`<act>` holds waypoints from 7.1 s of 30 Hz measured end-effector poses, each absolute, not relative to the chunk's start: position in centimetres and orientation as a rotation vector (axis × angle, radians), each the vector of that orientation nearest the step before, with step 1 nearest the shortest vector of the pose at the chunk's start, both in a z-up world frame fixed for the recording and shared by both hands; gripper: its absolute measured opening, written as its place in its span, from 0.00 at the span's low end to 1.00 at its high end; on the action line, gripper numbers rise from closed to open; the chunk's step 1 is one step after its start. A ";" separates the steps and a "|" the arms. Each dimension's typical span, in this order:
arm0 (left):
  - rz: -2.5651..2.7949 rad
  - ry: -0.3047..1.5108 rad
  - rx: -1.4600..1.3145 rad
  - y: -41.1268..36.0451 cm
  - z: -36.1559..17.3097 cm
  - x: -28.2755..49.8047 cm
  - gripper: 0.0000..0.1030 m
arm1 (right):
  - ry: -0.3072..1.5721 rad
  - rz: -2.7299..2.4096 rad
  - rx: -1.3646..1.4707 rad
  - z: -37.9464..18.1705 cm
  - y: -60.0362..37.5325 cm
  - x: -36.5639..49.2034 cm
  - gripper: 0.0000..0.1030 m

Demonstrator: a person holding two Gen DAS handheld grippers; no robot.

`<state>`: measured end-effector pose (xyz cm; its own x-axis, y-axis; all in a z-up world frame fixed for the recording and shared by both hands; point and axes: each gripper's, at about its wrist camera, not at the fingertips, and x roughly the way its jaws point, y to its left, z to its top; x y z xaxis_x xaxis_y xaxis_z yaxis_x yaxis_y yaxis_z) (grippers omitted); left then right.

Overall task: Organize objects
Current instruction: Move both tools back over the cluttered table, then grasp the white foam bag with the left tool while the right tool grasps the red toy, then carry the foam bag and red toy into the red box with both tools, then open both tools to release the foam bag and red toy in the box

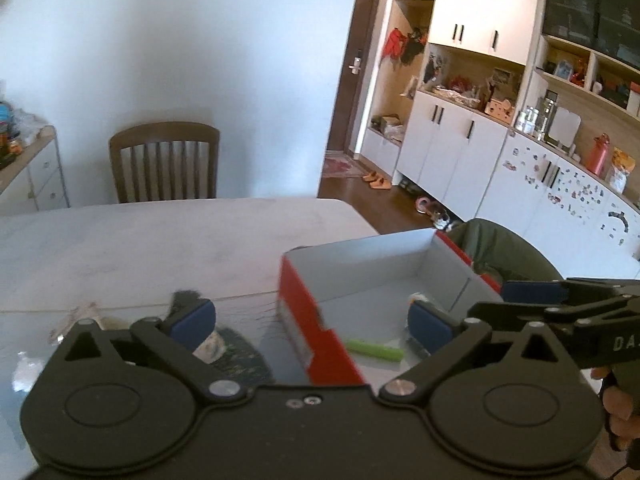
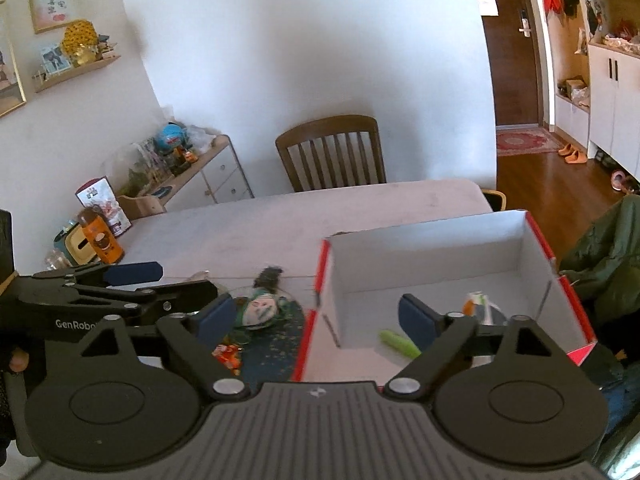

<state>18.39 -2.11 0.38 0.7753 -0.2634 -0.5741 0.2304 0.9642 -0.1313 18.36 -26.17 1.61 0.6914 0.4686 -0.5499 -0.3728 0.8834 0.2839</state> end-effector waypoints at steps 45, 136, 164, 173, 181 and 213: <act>0.087 0.800 -0.125 26.1 -11.6 22.2 0.99 | 0.871 0.473 -0.041 -9.5 -4.2 21.4 0.93; -0.414 0.744 -0.021 4.2 -1.1 21.8 0.36 | 0.707 0.439 -0.057 1.8 -18.2 19.3 0.34; -0.429 0.817 0.106 -10.8 -4.6 28.8 0.36 | 0.816 0.368 -0.124 -4.6 -28.8 25.8 0.34; -0.410 0.886 0.176 -14.6 -8.0 32.2 0.36 | 0.890 0.388 -0.149 -7.3 -29.0 27.5 0.34; -0.401 0.963 0.222 -16.5 -10.5 34.4 0.36 | 0.960 0.425 -0.158 -9.1 -28.9 28.5 0.34; -0.402 1.201 0.291 -18.5 -15.1 36.9 0.40 | 1.056 0.447 -0.120 -10.4 -30.0 29.7 0.35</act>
